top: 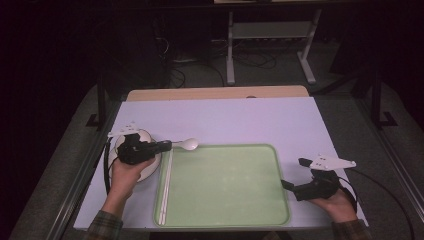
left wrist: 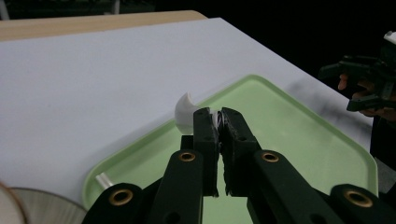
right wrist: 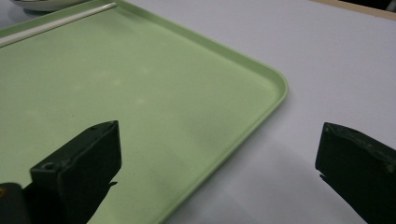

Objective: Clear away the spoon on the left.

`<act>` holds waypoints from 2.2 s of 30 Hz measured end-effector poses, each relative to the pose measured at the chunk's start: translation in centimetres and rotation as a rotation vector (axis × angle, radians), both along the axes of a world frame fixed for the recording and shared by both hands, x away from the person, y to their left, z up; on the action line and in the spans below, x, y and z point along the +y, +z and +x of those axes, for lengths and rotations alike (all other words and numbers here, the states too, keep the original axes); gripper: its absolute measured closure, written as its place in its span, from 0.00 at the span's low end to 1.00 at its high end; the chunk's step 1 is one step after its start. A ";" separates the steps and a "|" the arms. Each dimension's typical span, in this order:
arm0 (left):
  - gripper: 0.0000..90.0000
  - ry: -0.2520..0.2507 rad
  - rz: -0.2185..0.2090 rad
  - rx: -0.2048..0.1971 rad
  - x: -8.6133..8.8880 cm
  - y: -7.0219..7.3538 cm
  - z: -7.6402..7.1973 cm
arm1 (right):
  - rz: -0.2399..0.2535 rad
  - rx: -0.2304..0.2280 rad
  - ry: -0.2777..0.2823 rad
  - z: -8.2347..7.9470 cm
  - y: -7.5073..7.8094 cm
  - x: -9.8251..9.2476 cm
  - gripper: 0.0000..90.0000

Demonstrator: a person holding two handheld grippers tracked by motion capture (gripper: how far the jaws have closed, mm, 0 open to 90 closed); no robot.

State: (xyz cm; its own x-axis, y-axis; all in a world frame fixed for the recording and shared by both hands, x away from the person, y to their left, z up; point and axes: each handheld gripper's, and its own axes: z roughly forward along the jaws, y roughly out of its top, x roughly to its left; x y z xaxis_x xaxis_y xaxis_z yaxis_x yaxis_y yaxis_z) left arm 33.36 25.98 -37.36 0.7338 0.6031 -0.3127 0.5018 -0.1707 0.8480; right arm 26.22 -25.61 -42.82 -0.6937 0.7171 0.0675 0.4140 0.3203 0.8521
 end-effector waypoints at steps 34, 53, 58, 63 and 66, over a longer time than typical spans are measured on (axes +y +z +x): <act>0.83 0.057 0.111 0.084 -3.2 -4.2 3.3 | 0.001 0.003 0.002 0.0 -0.1 0.0 0.00; 0.67 0.106 0.254 0.128 -4.5 -5.9 3.7 | -0.002 0.005 0.008 0.0 -0.1 0.1 0.00; 0.65 0.114 0.274 0.133 -4.6 -6.0 3.8 | -0.003 0.005 0.007 0.0 -0.1 0.1 0.00; 0.63 0.122 0.301 0.128 -4.9 -6.1 3.8 | -0.003 0.005 0.008 0.0 -0.1 0.1 0.00; 0.63 0.127 0.303 0.131 -4.9 -6.1 3.8 | -0.002 0.005 0.008 0.0 -0.1 0.1 0.00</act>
State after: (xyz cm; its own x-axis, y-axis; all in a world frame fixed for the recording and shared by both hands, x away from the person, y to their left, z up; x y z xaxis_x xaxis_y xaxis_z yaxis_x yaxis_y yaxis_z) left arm 37.12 21.08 -43.49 0.6122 0.7671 -0.1919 0.6363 -0.3337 0.6956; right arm 26.20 -25.52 -42.93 -0.6988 0.7119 0.0695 0.4160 0.3255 0.8491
